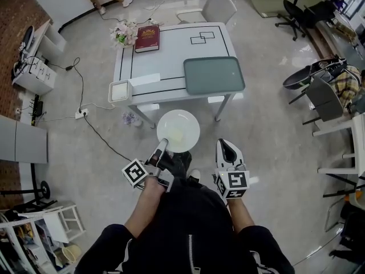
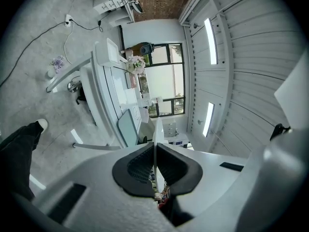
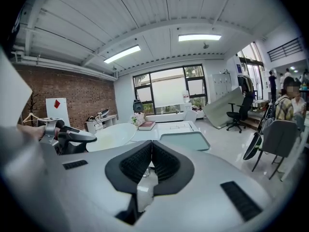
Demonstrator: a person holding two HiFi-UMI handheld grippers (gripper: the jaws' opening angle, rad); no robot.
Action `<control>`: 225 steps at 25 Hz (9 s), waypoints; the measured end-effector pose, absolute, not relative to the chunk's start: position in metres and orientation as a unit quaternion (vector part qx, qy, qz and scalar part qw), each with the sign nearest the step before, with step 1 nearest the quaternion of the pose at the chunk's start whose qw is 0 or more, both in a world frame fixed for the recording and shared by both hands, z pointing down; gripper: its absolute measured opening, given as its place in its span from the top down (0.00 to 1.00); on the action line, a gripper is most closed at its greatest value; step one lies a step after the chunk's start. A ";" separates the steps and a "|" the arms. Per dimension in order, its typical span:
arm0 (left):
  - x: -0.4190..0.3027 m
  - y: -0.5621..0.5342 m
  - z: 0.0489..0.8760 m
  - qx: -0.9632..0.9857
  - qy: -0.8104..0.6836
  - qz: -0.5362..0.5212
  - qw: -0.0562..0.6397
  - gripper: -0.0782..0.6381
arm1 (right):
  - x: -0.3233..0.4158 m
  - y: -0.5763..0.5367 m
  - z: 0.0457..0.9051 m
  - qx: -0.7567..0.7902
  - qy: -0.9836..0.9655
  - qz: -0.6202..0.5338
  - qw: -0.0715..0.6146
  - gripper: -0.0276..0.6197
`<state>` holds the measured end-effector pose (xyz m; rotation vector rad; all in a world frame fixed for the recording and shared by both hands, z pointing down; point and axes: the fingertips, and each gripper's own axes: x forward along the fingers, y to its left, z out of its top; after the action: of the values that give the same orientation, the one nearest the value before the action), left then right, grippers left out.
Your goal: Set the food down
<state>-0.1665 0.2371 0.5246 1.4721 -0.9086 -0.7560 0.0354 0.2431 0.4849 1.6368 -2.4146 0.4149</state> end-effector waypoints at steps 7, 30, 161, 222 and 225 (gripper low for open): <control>-0.151 0.210 0.527 0.636 -0.376 -0.316 0.595 0.87 | 0.052 0.225 0.487 0.569 -0.804 0.143 0.100 0.94; -0.145 0.071 0.547 0.625 -0.368 -0.302 0.619 0.87 | 0.050 0.095 0.495 0.569 -0.797 0.156 0.131 0.94; 0.031 -0.182 0.709 0.651 -0.389 -0.044 0.651 0.41 | 0.208 -0.086 0.525 0.673 -0.687 0.228 0.150 0.94; -0.047 -0.109 0.517 0.893 -0.409 0.077 0.172 0.88 | 0.051 -0.100 0.495 0.521 -0.826 0.166 0.136 0.95; -0.048 -0.108 0.520 0.891 -0.409 0.082 0.179 0.88 | 0.049 -0.100 0.498 0.515 -0.829 0.166 0.142 0.95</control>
<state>-0.0484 -0.1079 0.5199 2.5208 -1.1554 0.2317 0.0486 -0.0996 0.4975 1.4876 -2.3916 0.4788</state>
